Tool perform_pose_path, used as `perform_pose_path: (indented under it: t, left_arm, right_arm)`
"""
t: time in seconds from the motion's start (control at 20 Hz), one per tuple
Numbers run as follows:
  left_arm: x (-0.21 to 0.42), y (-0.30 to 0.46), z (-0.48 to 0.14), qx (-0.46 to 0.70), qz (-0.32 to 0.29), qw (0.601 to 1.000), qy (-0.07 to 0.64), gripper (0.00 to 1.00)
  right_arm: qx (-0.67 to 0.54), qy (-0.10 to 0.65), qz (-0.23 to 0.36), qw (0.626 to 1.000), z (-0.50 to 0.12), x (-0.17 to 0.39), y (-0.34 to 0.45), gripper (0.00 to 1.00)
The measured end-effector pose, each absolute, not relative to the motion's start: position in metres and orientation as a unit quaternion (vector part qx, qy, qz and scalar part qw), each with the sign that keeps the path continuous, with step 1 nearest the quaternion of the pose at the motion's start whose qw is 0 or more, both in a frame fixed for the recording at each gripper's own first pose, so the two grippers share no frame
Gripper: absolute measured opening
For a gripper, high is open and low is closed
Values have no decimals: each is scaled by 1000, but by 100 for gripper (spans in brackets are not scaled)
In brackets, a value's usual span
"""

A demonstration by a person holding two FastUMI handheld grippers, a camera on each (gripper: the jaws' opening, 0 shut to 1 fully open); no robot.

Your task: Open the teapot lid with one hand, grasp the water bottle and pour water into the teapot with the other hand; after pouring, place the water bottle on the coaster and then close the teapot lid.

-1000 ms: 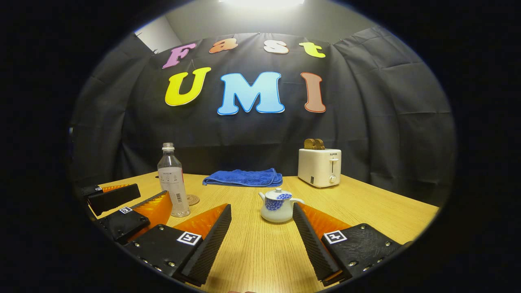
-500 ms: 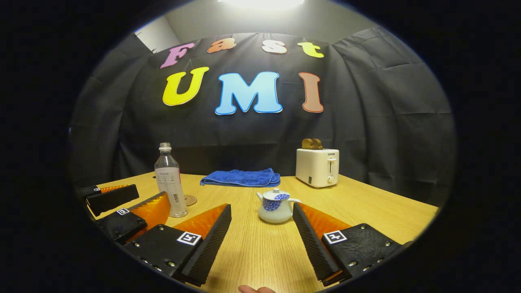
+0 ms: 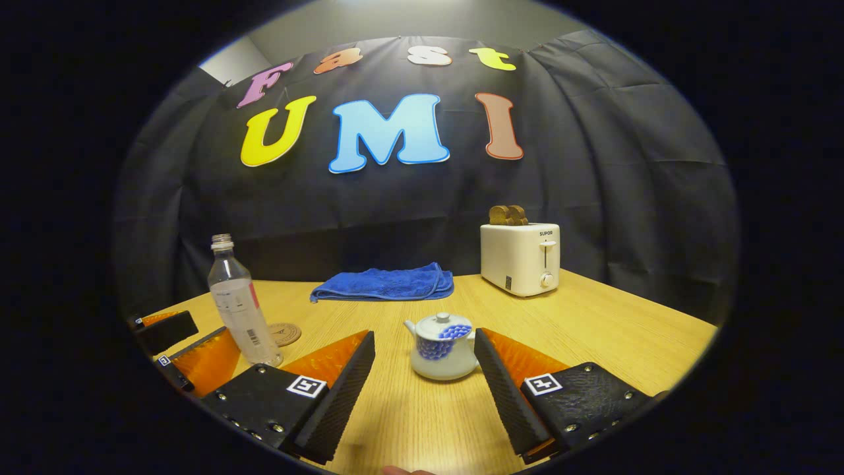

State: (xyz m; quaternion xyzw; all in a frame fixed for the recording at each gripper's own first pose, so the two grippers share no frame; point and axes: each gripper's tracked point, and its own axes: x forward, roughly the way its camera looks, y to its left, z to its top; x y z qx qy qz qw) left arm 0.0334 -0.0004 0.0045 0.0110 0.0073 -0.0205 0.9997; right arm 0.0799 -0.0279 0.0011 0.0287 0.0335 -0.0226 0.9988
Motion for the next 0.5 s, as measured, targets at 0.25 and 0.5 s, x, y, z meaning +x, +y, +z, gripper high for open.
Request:
perform_pose_path:
  t: [0.25,0.5]
  left_arm:
    - [53,-5,13,-2,-33,999,17,100]
    - [55,1,15,1,-30,999,18,100]
  right_arm:
    - [6,41,-25,999,5,118,-37,94]
    - [3,60,-25,998,-2,140,-41,85]
